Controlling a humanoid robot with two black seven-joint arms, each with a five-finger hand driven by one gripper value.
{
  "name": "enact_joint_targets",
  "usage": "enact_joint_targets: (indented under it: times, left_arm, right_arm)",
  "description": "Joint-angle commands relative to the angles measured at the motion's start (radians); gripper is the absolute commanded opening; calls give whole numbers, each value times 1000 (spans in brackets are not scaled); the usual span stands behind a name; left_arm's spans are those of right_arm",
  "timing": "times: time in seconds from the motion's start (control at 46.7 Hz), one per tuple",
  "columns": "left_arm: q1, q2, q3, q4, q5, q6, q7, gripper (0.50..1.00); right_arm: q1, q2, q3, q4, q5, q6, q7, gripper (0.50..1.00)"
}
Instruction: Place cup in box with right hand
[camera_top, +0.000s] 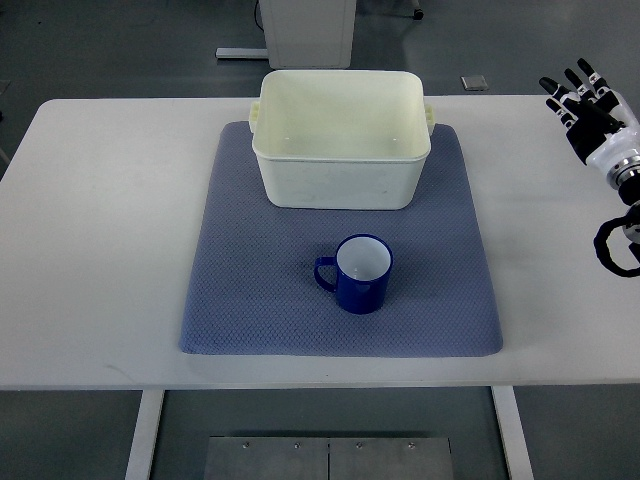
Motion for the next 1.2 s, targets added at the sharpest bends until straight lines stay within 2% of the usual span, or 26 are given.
enact_joint_targets:
  times: [0.0, 0.749, 1.177]
  left_arm:
    - [0, 0, 0, 0, 0, 1, 0, 1000]
    - [15, 0, 2, -2, 2, -6, -2, 1000]
    - [15, 0, 2, -2, 2, -6, -2, 1000]
  right_arm:
    - [5, -1, 0, -1, 0, 0, 0, 1000]
    - [2, 10, -4, -4, 0, 0, 0, 1000]
    - [-4, 71, -43, -18, -2, -3, 8, 1000]
